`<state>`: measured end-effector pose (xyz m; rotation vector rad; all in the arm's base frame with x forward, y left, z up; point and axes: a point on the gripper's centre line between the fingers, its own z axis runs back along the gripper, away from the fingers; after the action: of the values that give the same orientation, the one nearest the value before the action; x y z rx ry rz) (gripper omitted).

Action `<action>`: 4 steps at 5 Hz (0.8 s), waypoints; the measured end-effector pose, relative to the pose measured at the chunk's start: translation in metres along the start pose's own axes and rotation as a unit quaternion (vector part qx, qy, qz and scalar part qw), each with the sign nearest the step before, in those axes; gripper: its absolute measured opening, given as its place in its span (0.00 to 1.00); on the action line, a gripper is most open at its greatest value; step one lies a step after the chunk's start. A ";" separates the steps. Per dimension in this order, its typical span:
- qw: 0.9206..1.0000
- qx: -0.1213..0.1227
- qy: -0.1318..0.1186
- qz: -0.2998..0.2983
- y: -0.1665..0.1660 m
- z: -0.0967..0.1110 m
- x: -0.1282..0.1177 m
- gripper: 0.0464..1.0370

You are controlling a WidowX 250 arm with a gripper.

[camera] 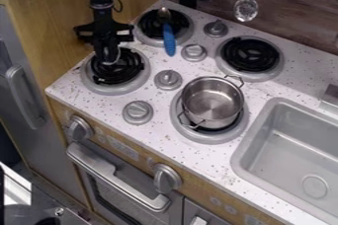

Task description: Put the Black object on the bottom left burner

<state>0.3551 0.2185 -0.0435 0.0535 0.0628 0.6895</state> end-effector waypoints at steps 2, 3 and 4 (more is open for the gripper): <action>0.999 -0.014 -0.006 -0.047 -0.020 0.010 -0.012 0.78; 0.994 -0.016 -0.063 -0.084 -0.039 0.047 -0.017 0.96; 0.988 -0.008 -0.096 -0.124 -0.040 0.069 -0.027 0.96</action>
<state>0.3652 0.1680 0.0240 0.0950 -0.1191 0.4328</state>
